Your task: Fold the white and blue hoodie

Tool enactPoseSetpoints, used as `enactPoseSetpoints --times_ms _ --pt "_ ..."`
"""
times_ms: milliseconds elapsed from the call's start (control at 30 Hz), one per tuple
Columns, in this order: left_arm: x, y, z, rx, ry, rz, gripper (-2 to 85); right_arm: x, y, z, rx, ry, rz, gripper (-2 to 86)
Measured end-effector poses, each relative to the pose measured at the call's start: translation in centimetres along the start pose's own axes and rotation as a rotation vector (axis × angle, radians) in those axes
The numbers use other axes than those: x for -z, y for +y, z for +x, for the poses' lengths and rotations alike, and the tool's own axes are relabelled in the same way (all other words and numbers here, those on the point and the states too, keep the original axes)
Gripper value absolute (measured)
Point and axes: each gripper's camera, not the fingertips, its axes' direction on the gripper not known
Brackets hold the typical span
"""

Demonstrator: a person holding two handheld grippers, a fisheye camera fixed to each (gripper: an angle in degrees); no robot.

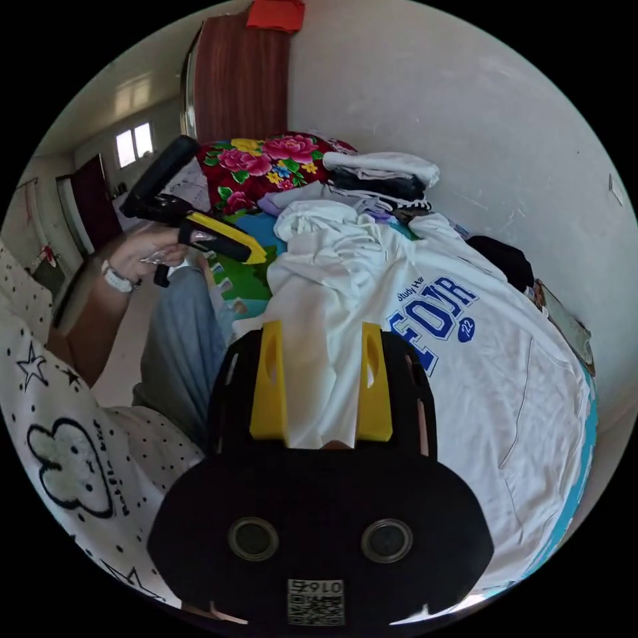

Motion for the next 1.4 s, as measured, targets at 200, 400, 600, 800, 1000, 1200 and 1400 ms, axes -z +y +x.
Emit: enactPoseSetpoints --times_ms 200,400,600,800,1000,1200,1400 --pt "-0.2 8.5 -4.8 0.069 0.071 0.097 5.1 -6.9 -10.5 -1.8 0.129 -0.010 -0.050 16.3" --pt "-1.6 14.8 -7.1 0.034 0.148 0.154 4.6 -16.8 -16.9 -2.7 0.206 -0.153 -0.329 12.6" --pt "-4.4 18.4 -7.3 -0.104 0.198 0.157 5.8 -11.9 -18.0 -3.6 0.224 -0.097 -0.093 4.7" --pt "-8.4 18.8 -7.6 -0.128 0.182 0.205 7.1 -11.5 -18.8 -2.7 0.180 -0.074 -0.092 6.1" --pt "-12.9 20.4 -10.6 0.031 -0.049 0.096 11.8 -14.5 -18.4 -2.9 0.109 -0.119 -0.103 10.9" --pt "-15.1 23.6 -12.8 0.057 0.110 0.131 0.1 -13.8 -18.2 -3.4 0.114 -0.073 -0.044 9.7" --pt "-11.5 26.9 -13.4 -0.051 0.221 0.267 -0.9 -13.1 -17.3 -5.0 0.227 -0.022 -0.013 5.3"
